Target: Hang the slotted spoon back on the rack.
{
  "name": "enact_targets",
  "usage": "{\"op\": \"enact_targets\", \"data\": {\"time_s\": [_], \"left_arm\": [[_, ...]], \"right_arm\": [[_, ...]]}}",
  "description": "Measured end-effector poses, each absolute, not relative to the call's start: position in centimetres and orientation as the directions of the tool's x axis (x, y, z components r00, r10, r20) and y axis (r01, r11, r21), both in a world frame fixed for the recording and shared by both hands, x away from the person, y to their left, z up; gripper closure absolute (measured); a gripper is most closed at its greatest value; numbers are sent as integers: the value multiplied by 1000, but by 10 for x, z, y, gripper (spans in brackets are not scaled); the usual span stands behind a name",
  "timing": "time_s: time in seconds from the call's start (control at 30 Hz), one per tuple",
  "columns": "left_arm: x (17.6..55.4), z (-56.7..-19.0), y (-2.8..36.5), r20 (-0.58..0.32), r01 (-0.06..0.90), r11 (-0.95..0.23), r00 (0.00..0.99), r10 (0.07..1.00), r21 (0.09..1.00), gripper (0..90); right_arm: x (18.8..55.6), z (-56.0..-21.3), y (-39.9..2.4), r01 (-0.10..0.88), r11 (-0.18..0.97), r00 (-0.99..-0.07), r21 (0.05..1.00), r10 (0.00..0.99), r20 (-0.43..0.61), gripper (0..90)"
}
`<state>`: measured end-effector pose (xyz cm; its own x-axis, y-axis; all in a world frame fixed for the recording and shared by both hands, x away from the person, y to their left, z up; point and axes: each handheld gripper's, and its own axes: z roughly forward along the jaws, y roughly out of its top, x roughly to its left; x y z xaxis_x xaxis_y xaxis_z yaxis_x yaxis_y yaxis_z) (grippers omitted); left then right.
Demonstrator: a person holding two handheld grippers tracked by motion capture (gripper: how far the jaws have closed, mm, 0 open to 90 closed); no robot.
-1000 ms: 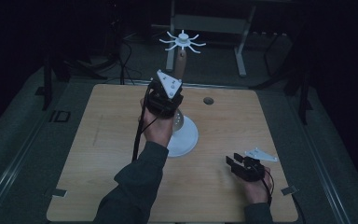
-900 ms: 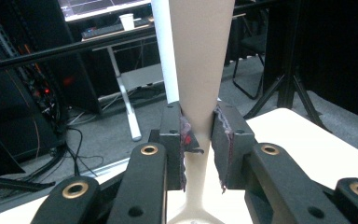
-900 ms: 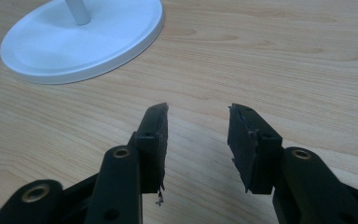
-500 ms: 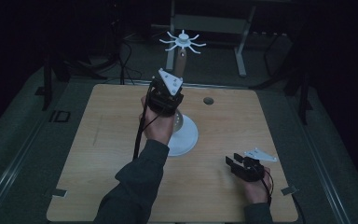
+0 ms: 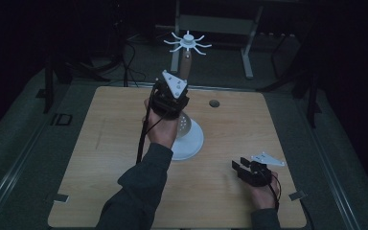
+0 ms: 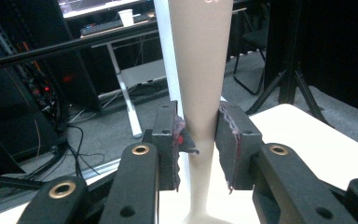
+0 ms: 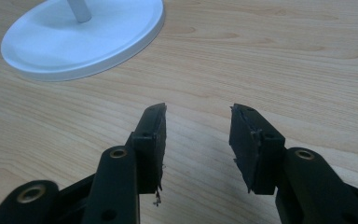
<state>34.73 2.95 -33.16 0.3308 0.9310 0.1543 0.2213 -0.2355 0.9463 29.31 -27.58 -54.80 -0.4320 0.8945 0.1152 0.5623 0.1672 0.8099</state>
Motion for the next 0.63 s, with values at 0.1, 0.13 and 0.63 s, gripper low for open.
{"op": "enact_targets", "data": {"time_s": [0.1, 0.13, 0.63], "left_arm": [[344, -331, 29, 152, 212, -232, 337, 929, 949, 683], [343, -330, 30, 152, 208, -232, 342, 928, 950, 675], [328, -336, 36, 120, 209, -221, 409, 905, 953, 599]], "right_arm": [[293, -548, -276, 562, 169, -434, 810, 894, 114, 555], [293, -548, -276, 562, 169, -433, 809, 894, 114, 555], [294, -550, -278, 571, 169, -423, 804, 899, 111, 539]]}}
